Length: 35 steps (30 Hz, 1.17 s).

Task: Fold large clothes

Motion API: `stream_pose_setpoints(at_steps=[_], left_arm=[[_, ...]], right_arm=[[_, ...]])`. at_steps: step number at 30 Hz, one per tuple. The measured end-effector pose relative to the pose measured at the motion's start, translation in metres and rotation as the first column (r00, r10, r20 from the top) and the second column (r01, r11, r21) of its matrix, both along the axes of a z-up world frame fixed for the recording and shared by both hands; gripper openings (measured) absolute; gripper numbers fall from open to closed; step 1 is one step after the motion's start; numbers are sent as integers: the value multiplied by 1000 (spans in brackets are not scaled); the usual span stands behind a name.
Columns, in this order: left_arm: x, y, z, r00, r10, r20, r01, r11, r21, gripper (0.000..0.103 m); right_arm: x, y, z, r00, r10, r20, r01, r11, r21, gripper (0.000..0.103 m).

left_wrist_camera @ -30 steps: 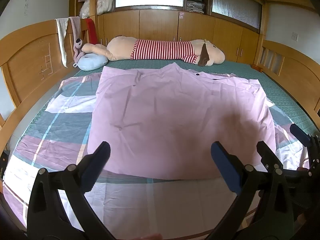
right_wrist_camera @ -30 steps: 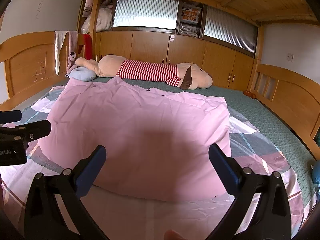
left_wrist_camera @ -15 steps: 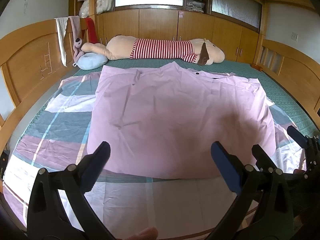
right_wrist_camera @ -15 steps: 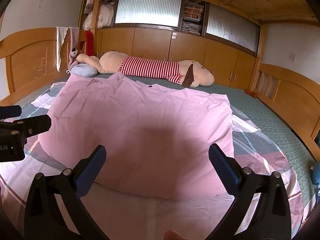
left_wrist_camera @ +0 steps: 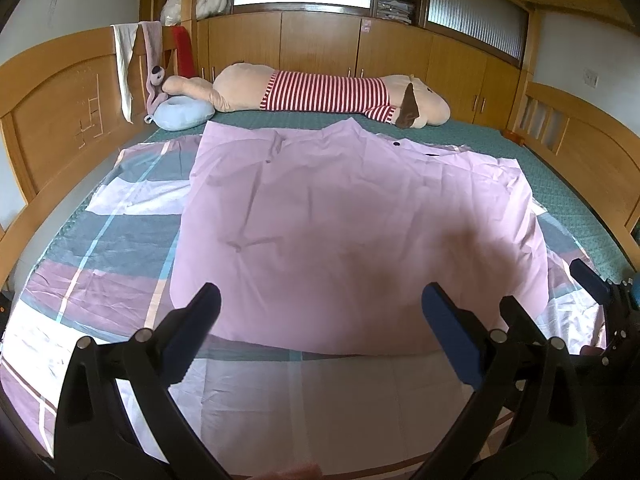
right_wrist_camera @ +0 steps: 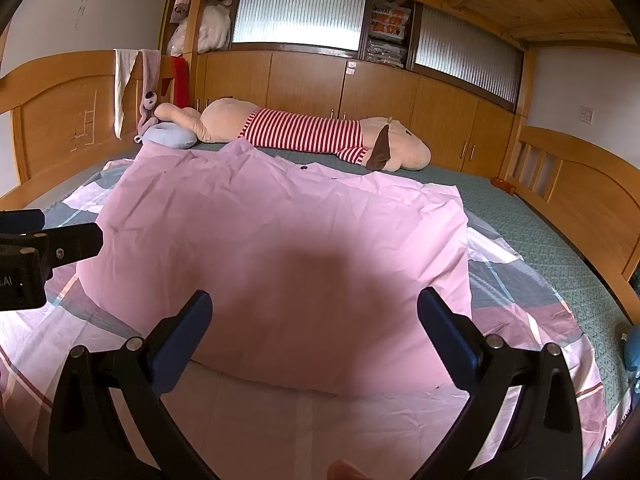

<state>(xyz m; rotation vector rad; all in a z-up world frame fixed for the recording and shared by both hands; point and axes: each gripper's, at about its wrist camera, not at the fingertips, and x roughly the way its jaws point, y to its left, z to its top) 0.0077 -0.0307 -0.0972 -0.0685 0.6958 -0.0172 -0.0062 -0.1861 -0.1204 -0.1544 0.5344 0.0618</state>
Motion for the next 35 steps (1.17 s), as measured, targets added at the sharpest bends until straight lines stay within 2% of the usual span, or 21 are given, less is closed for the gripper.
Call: stream_pose_setpoints(at_steps=[23, 30, 33, 35], left_arm=[[0, 5, -2, 1000, 5, 7, -5, 1000, -5, 101], [0, 3, -2, 1000, -23, 2, 23, 1000, -1, 101], [2, 6, -4, 1000, -28, -9, 28, 999, -16, 101], [3, 9, -6, 1000, -25, -8, 25, 1000, -19, 101]], right_arm=[[1, 1, -7, 1000, 9, -15, -9, 1000, -3, 102], [1, 1, -7, 1000, 7, -12, -7, 1000, -7, 102], [5, -11, -3, 1000, -3, 1, 3, 1000, 9, 102], [13, -35, 5, 998, -53, 22, 52, 998, 41, 102]])
